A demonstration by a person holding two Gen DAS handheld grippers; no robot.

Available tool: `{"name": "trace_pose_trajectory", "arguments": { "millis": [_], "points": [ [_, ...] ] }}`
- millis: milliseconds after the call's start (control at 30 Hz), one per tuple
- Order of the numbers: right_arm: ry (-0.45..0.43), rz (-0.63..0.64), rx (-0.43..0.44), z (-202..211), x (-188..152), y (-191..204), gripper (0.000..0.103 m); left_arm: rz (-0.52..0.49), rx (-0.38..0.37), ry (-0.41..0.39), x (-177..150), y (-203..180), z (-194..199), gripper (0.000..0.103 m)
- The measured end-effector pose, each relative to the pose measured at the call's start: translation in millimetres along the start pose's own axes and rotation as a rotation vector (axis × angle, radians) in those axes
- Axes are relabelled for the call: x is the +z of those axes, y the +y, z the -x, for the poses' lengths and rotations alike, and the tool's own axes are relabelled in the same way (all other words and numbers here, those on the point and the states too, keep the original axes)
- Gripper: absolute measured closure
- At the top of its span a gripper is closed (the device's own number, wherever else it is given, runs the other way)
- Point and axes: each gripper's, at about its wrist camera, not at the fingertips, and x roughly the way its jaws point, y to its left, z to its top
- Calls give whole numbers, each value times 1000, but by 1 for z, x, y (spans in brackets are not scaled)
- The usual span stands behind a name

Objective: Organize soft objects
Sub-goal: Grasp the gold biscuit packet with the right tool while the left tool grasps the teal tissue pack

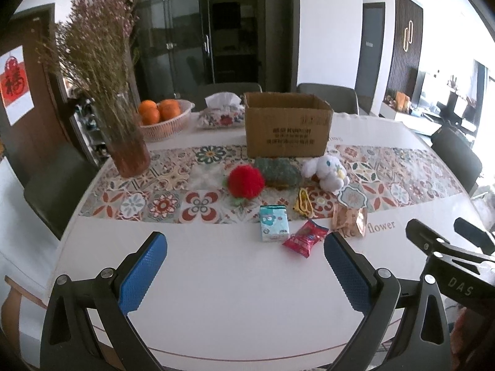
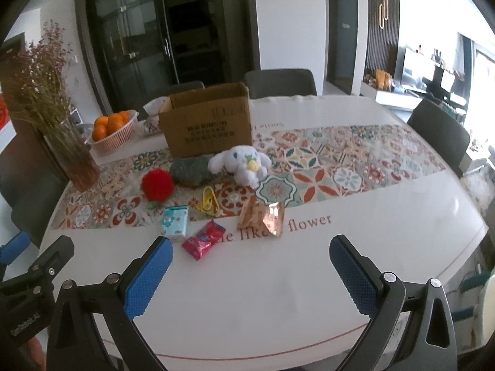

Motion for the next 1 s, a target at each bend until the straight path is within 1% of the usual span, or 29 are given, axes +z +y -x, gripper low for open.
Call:
{"name": "trace_pose_trajectory", "arguments": {
  "millis": [200, 400, 533, 667, 733, 900, 1000],
  "points": [
    [63, -6, -1, -27, 12, -4, 0, 13, -30, 65, 7, -5, -27, 0],
    [130, -10, 43, -63, 27, -13, 0, 35, -52, 154, 17, -16, -63, 0],
    [178, -7, 62, -91, 36, -18, 0, 38, -42, 184, 22, -24, -84, 0],
    [233, -5, 80, -120, 41, -22, 0, 56, -53, 237, 24, -31, -112, 0],
    [266, -1, 93, -137, 42, -23, 0, 63, -46, 271, 24, -34, -129, 1],
    [331, -5, 129, -171, 44, -26, 1, 87, -50, 340, 22, -40, -160, 4],
    [362, -11, 126, -189, 43, -27, 1, 93, -38, 369, 20, -41, -175, 6]
  ]
}}
